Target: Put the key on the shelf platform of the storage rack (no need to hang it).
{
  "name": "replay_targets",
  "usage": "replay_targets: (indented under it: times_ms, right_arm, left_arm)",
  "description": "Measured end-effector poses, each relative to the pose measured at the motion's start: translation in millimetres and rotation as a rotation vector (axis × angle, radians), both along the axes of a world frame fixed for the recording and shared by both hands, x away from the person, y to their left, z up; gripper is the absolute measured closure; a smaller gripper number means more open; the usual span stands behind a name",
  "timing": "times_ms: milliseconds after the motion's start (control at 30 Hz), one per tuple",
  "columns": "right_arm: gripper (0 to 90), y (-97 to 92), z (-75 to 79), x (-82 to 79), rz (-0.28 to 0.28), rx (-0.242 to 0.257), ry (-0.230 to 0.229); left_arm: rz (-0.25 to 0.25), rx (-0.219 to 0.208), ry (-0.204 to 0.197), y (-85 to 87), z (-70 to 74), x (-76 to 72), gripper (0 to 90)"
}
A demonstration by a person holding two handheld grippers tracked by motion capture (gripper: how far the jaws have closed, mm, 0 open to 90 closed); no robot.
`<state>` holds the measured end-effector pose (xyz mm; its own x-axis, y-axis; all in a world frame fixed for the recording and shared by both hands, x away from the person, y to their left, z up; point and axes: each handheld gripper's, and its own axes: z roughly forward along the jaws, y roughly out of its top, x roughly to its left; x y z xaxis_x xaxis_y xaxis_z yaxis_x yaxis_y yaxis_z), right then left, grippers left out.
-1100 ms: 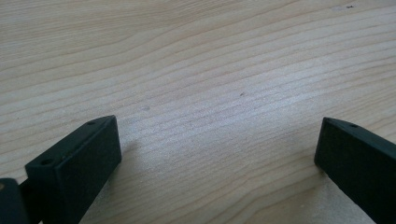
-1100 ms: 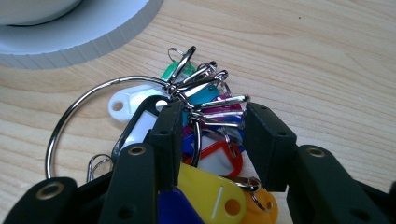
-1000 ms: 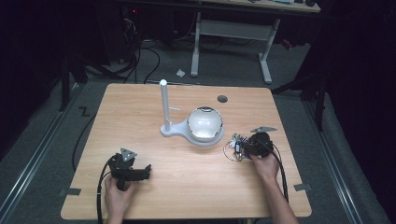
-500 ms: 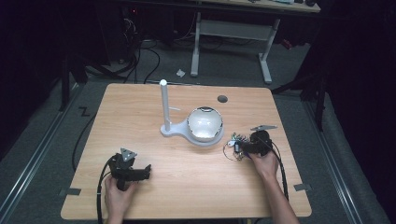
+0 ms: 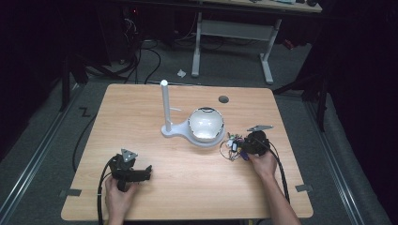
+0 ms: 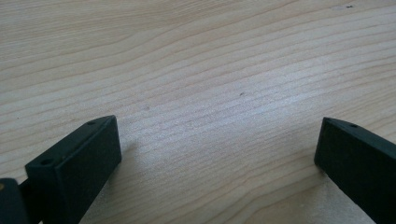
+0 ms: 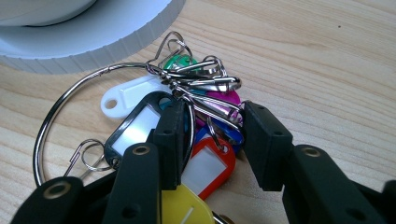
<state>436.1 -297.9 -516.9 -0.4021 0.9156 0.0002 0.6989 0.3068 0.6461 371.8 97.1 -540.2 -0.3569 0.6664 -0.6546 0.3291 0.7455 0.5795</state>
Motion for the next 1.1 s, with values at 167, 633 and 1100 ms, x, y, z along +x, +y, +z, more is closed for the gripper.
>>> replay_targets:
  times_ms: [167, 633, 1100]
  right_arm:
    - [60.9, -0.2, 0.1, -1.0, 0.011, -0.003, -0.005]
    - [61.8, 1.7, 11.6, -8.6, 0.061, -0.003, -0.068]
    - [63.3, -0.1, 32.4, -21.8, 0.084, 0.018, -0.152]
  left_arm:
    - [-0.001, 0.000, 0.000, 0.0, 0.0, 0.0, 0.7]
    - [-0.001, 0.000, 0.000, 0.0, 0.0, -0.1, 0.7]
    - [-0.001, 0.000, 0.001, 0.0, 0.0, -0.2, 0.7]
